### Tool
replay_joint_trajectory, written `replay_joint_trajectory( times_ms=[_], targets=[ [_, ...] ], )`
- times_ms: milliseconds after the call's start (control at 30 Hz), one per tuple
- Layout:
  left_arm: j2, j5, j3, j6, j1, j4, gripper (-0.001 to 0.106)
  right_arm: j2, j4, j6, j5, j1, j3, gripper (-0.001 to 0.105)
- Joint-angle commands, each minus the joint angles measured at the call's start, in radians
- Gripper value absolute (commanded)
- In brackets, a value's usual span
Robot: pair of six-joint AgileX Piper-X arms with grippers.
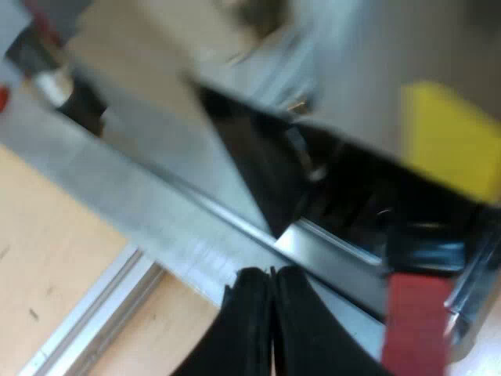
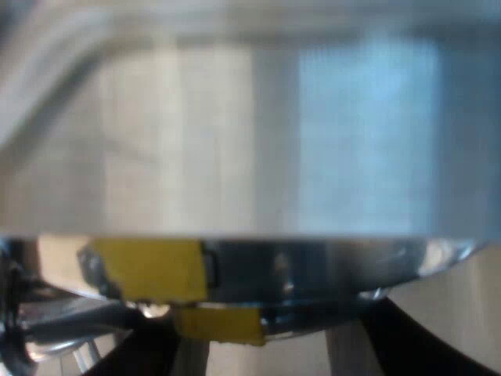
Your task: Put the handle in the coffee machine
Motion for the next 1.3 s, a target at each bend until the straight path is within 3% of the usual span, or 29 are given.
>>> replay_joint_trajectory(
  times_ms=[33,233,467,567,633,767,967,1033,1233,1300],
  targets=[
    [0.033,-0.040,-0.006,-0.020,-0.018,-0.018,0.001,-0.054,-0.094,-0.015,0.010,-0.007,-0.022,0.037],
    [0.122,-0.082,-0.006,-0.017,-0.028,0.002,0.001,-0.054,-0.094,-0.015,0.010,-0.007,-0.022,0.037],
    [0.144,-0.089,-0.006,0.054,-0.037,0.100,0.001,-0.054,-0.094,-0.015,0.010,-0.007,-0.022,0.037],
    [0.144,-0.066,-0.006,0.075,-0.037,0.160,0.001,-0.054,-0.094,-0.015,0.010,-0.007,-0.022,0.037],
    [0.142,-0.015,-0.006,0.090,-0.037,0.213,0.001,-0.054,-0.094,-0.015,0.010,-0.007,-0.022,0.037],
    [0.141,0.040,-0.006,0.158,-0.040,0.330,0.001,-0.054,-0.094,-0.015,0.008,-0.007,-0.022,0.037],
    [0.141,0.129,-0.006,0.158,-0.074,0.426,0.000,-0.054,-0.094,-0.015,0.005,-0.007,-0.022,0.037],
    [0.137,0.132,-0.004,0.150,-0.099,0.435,0.000,-0.054,-0.094,-0.015,0.005,-0.007,-0.022,0.037],
    [0.091,0.143,0.029,0.076,-0.163,0.415,0.000,-0.054,-0.094,-0.015,0.005,-0.007,-0.022,0.037],
    [0.058,0.135,0.046,0.000,-0.171,0.375,0.000,-0.054,-0.094,-0.015,0.005,-0.007,-0.022,0.037]
  ],
)
